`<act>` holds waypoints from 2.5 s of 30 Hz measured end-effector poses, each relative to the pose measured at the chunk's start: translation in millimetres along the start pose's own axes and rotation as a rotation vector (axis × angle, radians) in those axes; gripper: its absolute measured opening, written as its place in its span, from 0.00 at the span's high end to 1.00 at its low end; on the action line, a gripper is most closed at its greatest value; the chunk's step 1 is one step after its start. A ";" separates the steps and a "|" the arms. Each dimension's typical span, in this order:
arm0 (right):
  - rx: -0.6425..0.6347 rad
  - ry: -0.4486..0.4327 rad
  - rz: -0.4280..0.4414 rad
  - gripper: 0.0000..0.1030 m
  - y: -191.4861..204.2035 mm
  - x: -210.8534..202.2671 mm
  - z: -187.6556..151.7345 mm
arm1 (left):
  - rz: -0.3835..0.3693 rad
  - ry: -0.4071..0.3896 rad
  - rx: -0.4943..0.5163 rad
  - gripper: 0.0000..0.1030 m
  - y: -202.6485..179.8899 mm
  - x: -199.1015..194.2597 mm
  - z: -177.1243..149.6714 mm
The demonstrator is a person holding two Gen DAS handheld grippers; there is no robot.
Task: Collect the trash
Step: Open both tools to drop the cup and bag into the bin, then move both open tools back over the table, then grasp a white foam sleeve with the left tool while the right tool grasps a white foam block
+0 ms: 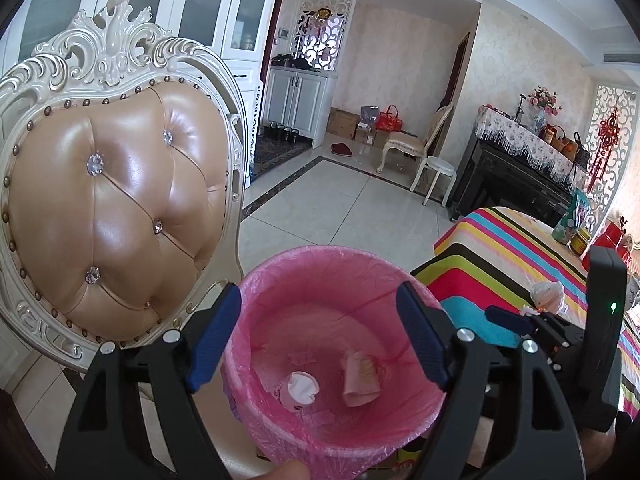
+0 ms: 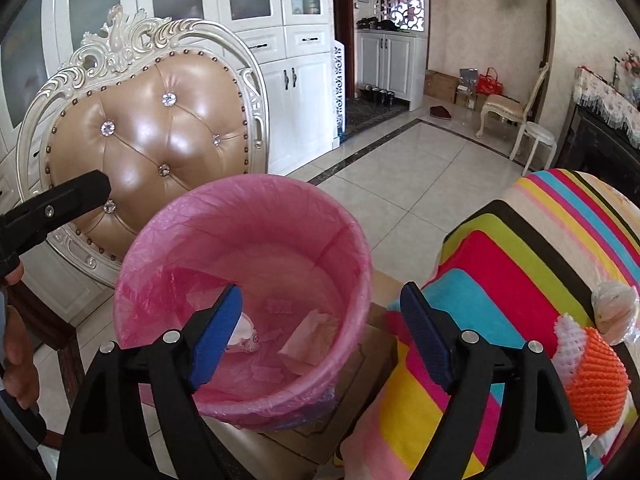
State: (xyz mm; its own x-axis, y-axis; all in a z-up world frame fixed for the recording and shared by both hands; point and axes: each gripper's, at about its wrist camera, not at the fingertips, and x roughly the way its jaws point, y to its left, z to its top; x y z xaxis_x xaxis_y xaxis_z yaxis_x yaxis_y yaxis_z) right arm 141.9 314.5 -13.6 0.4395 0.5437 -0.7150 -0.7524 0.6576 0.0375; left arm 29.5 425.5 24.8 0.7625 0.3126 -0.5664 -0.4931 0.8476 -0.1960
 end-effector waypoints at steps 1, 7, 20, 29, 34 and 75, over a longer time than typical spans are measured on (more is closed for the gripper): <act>0.003 -0.003 -0.002 0.26 -2.2 -1.9 0.4 | -0.003 0.001 0.001 0.25 -1.9 -0.3 -1.0; 0.033 -0.035 -0.039 0.26 -22.6 -27.2 -2.3 | -0.019 0.004 0.013 0.25 -16.6 -1.5 -6.3; 0.159 -0.164 -0.150 0.22 -90.5 -144.0 -58.7 | -0.068 -0.055 0.144 0.25 -101.2 -34.2 -39.9; 0.239 -0.216 -0.324 0.18 -156.7 -228.0 -132.7 | -0.185 -0.056 0.241 0.25 -183.6 -48.9 -71.4; 0.286 -0.214 -0.426 0.18 -190.1 -259.8 -173.6 | -0.252 -0.023 0.280 0.25 -224.8 -48.7 -91.2; 0.577 0.000 -0.573 0.18 -307.7 -265.1 -290.8 | -0.496 0.118 0.447 0.28 -367.1 -28.6 -155.3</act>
State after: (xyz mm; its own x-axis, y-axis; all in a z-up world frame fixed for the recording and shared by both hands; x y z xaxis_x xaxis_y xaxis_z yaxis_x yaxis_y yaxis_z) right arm 114.2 -183.6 -38.6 0.6793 0.0413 -0.7327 -0.0395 0.9990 0.0197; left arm 123.6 38.8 -11.3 0.7905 -0.1863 -0.5834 0.1435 0.9824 -0.1194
